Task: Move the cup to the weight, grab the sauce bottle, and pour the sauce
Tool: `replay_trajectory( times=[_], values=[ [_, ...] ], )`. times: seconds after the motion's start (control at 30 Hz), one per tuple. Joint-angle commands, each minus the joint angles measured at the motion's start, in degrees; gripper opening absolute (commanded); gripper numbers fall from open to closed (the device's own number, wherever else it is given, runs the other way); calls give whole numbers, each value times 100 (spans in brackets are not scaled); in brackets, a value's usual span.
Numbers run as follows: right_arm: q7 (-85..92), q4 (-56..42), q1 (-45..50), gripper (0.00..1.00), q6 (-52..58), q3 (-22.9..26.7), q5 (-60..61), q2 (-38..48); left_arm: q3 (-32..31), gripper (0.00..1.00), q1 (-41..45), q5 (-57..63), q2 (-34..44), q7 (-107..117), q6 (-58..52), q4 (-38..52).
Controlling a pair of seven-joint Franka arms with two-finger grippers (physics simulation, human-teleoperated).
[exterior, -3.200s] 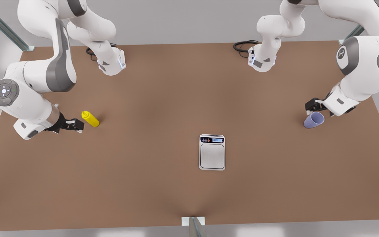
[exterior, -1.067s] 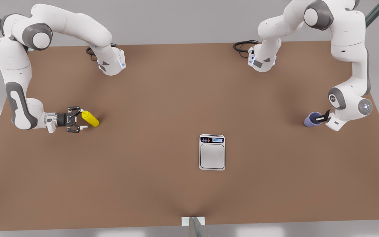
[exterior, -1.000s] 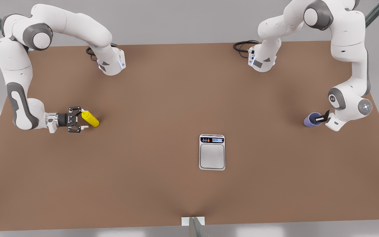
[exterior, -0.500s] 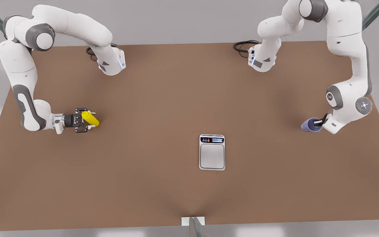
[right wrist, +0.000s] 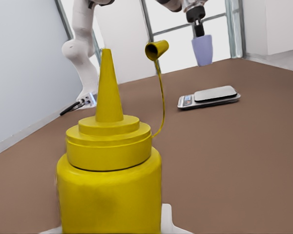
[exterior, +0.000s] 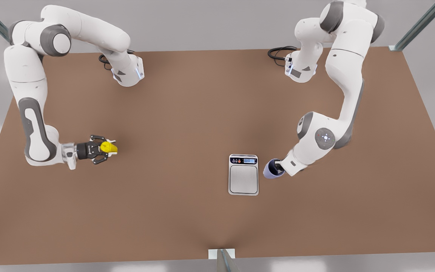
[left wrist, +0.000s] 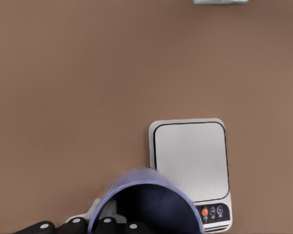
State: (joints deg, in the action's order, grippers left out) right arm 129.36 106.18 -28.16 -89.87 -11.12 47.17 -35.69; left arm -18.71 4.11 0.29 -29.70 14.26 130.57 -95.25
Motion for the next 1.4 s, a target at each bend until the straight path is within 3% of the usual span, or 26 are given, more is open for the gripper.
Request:
replay_trajectory(
  times=[0.0, 0.07, 0.17, 0.43, 0.47, 0.5, 0.53, 0.87, 0.93, 1.0, 1.1, 1.17, 1.3, 1.37],
  values=[
    [-147, -88, 99, 46, -4, -5, 12, 1, -1, 25, 64, -495, -45, 50, 3, 59],
    [-367, -256, 363, 46, -109, -22, 109, 27, -1, 24, 406, 85, -387, 709, 3, 419],
    [-658, -449, 601, 45, -303, -312, 214, 36, -1, 24, 583, 138, -651, 806, 30, 551],
    [-886, -633, 1559, 45, -980, -312, 566, 27, 17, 24, 846, 138, -1319, 991, 161, 1184],
    [-956, -739, 1699, 46, -1015, -312, 566, 18, 17, 51, 846, 138, -1319, 982, 153, 1184],
    [-956, -748, 1778, 46, -1059, -312, 618, 18, 17, 95, 846, 147, -1328, 982, 153, 1184],
    [-974, -756, 1892, 46, -1103, -312, 653, 1, 17, 100, 846, 235, -1328, 991, 153, 1184],
    [-1765, -1424, 3105, 46, -1612, -304, 1190, -228, 52, 100, 802, 217, -1126, 982, -162, 1184],
    [-1800, -1424, 3281, 46, -1893, -304, 1225, -219, 52, 100, 425, -81, -573, 982, -1138, 1192],
    [-1800, -1416, 3413, 47, -2069, -304, 1330, -228, 52, 100, -375, -670, -370, 912, -2860, 2097],
    [-2037, -1468, 3843, 47, -2614, -304, 1435, -228, 149, 100, -727, 216, -309, 227, -5050, 3135],
    [-2441, -1687, 4230, 47, -2975, -304, 1629, -307, 140, 100, -701, 885, 332, -160, -5446, 3100],
    [-4120, -3252, 4872, 47, -3036, 136, 1040, -1239, 324, 100, -701, 868, 1572, -407, -4655, 1448],
    [-4665, -3771, 5197, 47, -3045, 408, 882, -1555, 360, 100, -692, 868, 1625, -407, -4514, 1289]
  ],
)
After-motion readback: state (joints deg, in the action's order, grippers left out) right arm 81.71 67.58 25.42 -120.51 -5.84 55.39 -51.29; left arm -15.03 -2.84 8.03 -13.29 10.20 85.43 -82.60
